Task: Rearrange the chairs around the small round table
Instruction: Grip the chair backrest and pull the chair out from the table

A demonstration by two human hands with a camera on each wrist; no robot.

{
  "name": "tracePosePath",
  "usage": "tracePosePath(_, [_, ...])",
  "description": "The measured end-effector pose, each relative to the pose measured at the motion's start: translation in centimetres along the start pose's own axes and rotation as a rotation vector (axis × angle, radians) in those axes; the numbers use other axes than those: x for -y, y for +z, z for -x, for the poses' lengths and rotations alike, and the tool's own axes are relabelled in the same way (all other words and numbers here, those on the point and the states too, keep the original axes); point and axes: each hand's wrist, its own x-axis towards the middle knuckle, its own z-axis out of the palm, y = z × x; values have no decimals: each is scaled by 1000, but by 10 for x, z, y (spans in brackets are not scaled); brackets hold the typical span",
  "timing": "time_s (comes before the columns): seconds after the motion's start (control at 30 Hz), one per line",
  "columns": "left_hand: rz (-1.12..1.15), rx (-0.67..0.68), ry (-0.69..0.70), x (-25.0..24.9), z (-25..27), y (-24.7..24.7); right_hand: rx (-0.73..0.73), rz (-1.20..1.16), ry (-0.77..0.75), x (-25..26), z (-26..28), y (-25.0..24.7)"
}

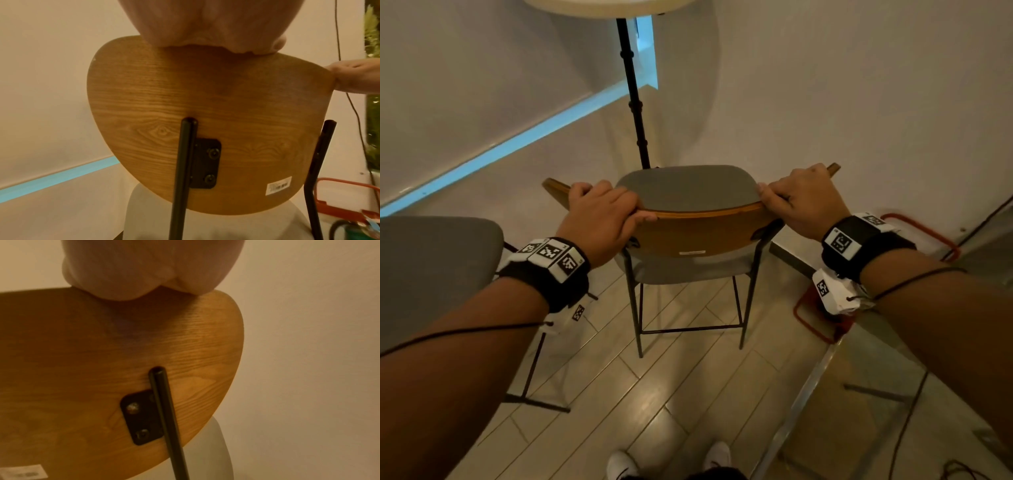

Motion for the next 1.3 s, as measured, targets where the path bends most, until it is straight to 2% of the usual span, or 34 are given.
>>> tracePosePath(0.07, [1,-15,-22,-6,-12,5,-2,-29,-21,-18,-9,-1])
tracePosePath(0.23, [1,-59,-102,-6,-32,19,-152,1,-55,-38,-16,12])
tracePosePath(0.5, [6,-102,-178,-15,-66,32,-219,17,-152,-63,-55,11])
tracePosePath(0.7, [6,-88,-169,-12,-111,44,-92,112,-173,-112,-102,6])
tracePosePath(1.17, [-99,-144,-378,-71,-188,79,-121,21,-397,-214,-181,0])
tracePosePath(1.3, [-168,-116,-463,-87,-208,87,-141,-16,-444,-236,-202,-1])
